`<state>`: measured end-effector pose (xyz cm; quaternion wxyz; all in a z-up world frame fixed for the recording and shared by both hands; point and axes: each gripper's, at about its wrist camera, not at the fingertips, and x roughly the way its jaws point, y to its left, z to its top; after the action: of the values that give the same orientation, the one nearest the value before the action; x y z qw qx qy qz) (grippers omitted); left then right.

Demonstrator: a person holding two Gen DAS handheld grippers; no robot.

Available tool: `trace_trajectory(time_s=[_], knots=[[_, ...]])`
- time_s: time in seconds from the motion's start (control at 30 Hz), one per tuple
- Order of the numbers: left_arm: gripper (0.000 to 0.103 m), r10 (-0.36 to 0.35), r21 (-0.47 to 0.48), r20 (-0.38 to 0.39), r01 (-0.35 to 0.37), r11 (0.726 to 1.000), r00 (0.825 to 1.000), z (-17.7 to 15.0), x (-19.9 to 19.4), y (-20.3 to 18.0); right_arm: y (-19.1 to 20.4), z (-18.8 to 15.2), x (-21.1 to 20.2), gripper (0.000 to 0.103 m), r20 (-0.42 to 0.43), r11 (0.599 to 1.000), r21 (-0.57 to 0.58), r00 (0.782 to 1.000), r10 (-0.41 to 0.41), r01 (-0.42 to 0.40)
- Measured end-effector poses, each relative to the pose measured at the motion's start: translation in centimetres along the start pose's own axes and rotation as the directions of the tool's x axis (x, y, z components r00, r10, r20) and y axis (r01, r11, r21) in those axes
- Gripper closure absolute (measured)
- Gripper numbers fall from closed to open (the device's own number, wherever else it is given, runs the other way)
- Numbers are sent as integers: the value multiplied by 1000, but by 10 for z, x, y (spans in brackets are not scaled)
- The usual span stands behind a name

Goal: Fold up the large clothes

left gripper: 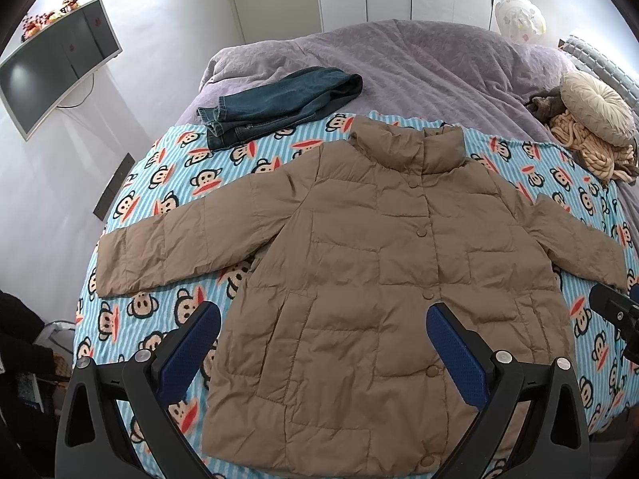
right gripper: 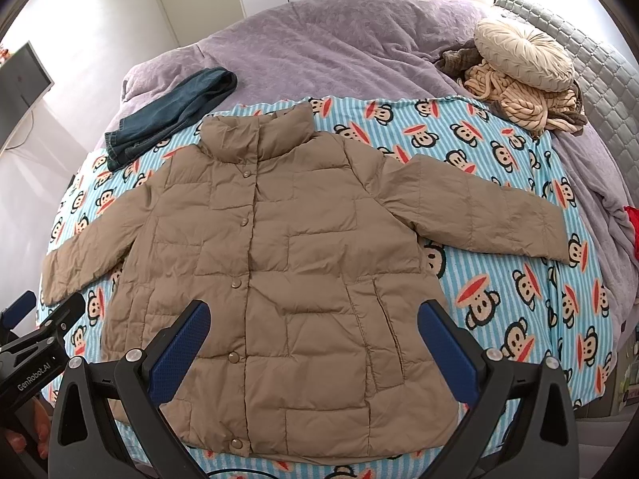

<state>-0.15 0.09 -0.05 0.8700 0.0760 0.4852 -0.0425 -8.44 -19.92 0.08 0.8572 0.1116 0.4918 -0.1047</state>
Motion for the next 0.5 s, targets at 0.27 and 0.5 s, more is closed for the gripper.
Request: trace_trajectory(time_s=[0.27, 0.5], knots=[[0, 2, 2, 2, -2, 1000, 1000, 0, 0, 0, 1, 0, 1, 0, -1, 1000, 0, 1000, 0, 0], [0, 4, 5, -1, -4, 1000, 1000, -7, 6, 8, 2, 0, 2, 0, -2, 1000, 3, 1000, 1, -1]])
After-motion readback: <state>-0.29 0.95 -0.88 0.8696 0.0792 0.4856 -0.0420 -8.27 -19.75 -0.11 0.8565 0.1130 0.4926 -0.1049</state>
